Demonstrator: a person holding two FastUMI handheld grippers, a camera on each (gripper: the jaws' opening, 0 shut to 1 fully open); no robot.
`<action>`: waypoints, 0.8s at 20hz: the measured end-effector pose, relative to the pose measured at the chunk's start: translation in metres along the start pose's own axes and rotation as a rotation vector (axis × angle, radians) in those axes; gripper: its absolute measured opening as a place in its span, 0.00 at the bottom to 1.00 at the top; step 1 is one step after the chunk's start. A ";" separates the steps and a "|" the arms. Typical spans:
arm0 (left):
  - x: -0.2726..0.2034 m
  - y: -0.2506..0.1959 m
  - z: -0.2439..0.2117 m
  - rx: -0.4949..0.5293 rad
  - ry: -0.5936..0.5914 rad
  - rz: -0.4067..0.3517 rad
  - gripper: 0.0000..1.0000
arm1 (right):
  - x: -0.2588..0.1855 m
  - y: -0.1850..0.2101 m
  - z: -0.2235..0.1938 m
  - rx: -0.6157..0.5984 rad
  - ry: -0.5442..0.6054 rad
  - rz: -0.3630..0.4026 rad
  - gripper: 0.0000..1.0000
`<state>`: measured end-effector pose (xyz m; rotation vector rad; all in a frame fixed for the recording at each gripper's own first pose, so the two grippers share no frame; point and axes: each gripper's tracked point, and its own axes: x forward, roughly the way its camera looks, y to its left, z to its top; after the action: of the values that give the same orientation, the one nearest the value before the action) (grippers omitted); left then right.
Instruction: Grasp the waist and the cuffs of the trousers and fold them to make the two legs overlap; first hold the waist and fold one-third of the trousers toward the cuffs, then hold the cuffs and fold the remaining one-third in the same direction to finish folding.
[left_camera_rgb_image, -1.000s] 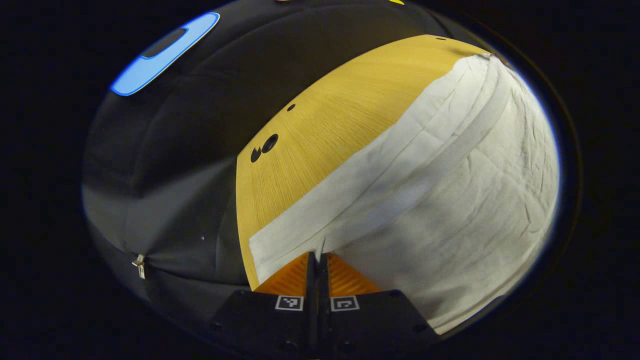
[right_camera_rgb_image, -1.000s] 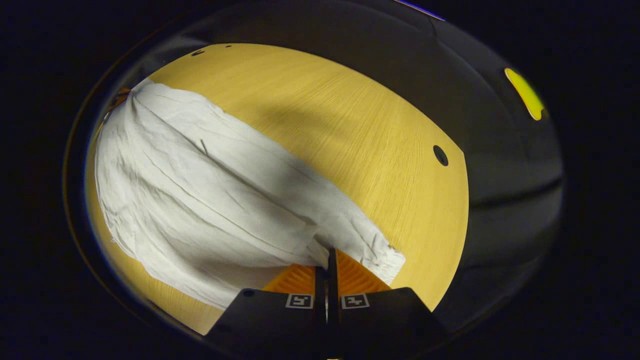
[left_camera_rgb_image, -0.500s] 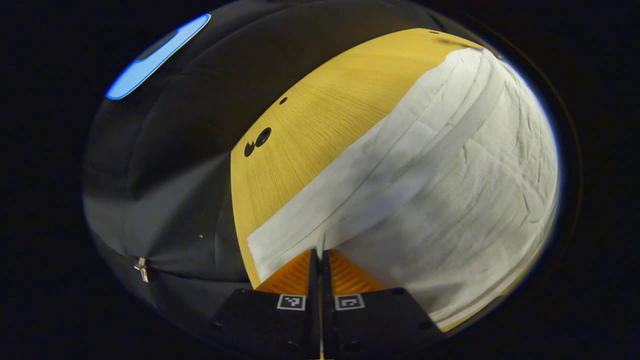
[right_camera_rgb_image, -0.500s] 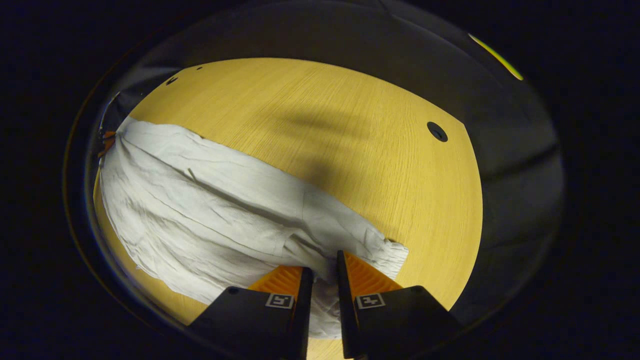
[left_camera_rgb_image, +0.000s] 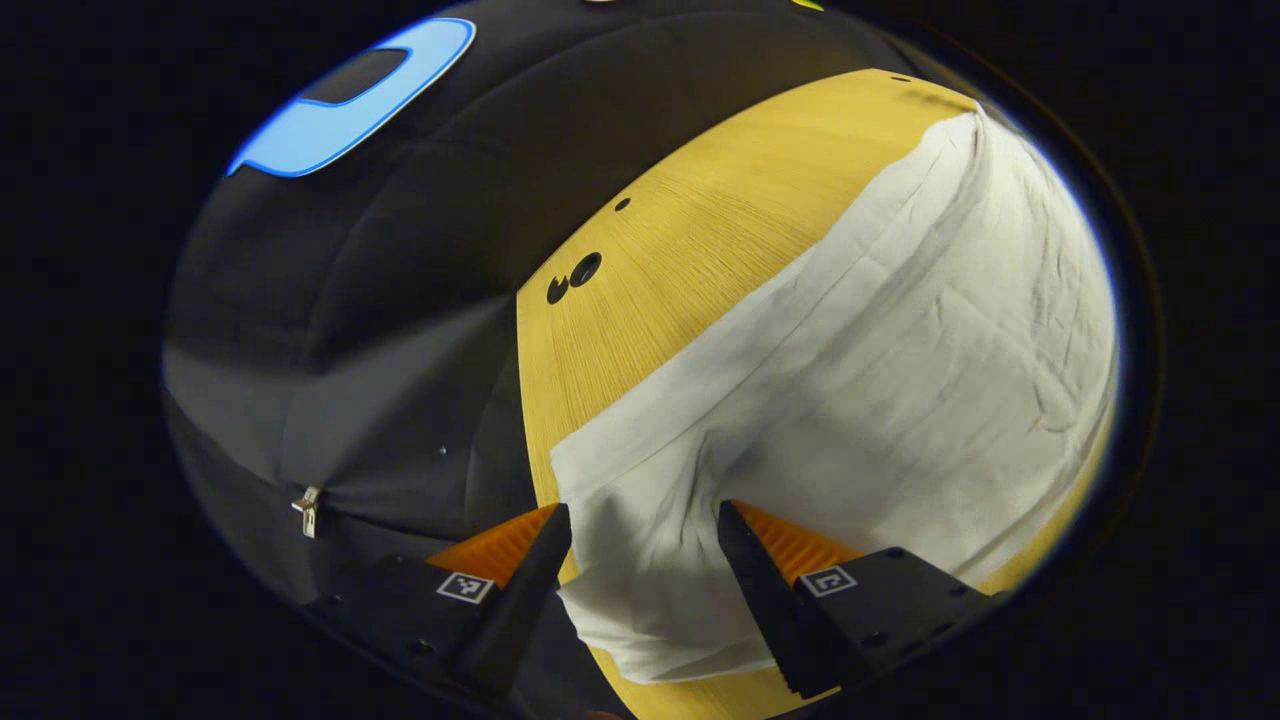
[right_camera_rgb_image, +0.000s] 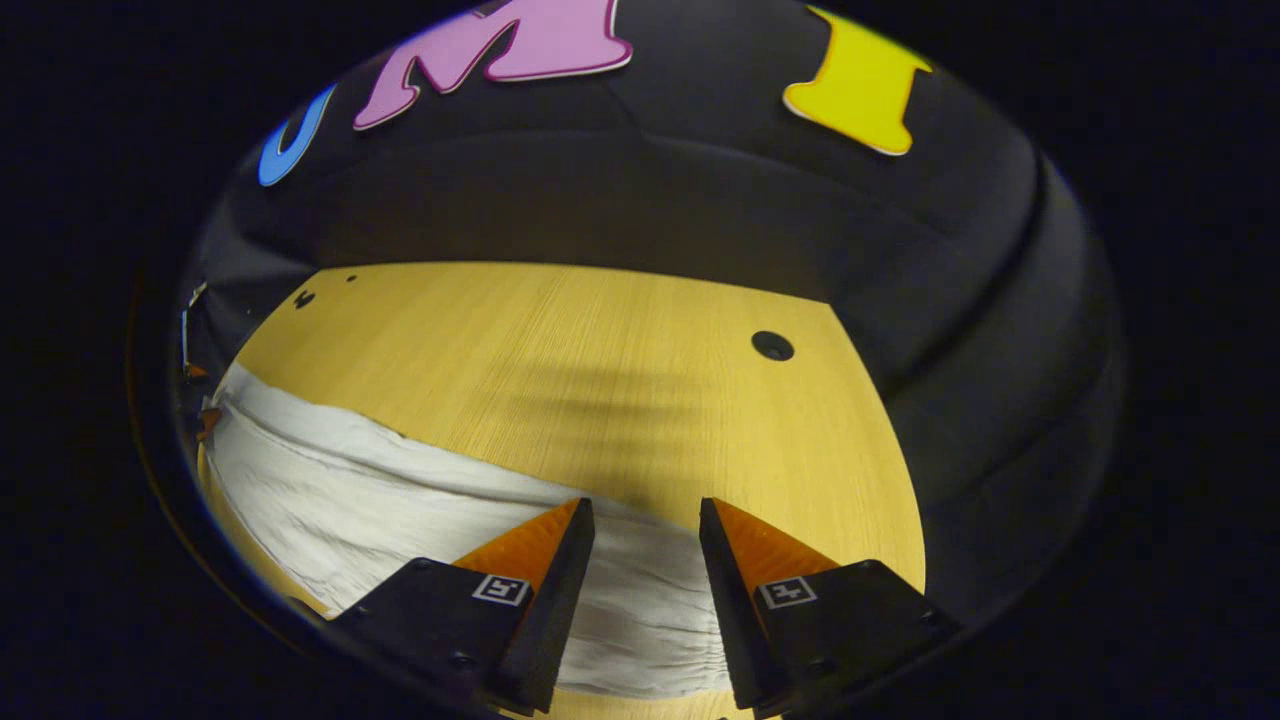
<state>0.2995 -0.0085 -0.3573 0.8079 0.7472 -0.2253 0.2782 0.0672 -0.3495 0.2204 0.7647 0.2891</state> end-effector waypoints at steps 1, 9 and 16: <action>-0.010 0.002 -0.004 -0.020 -0.001 0.001 0.95 | -0.008 -0.005 0.006 0.044 -0.015 -0.010 0.65; -0.075 0.004 -0.034 -0.260 -0.009 0.030 0.96 | -0.067 -0.037 -0.045 0.419 -0.024 -0.131 0.69; -0.115 -0.014 -0.052 -0.524 -0.007 -0.006 0.97 | -0.099 -0.043 -0.098 0.582 -0.007 -0.201 0.69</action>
<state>0.1824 0.0094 -0.3109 0.3066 0.7568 -0.0316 0.1487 0.0021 -0.3670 0.6878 0.8446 -0.1328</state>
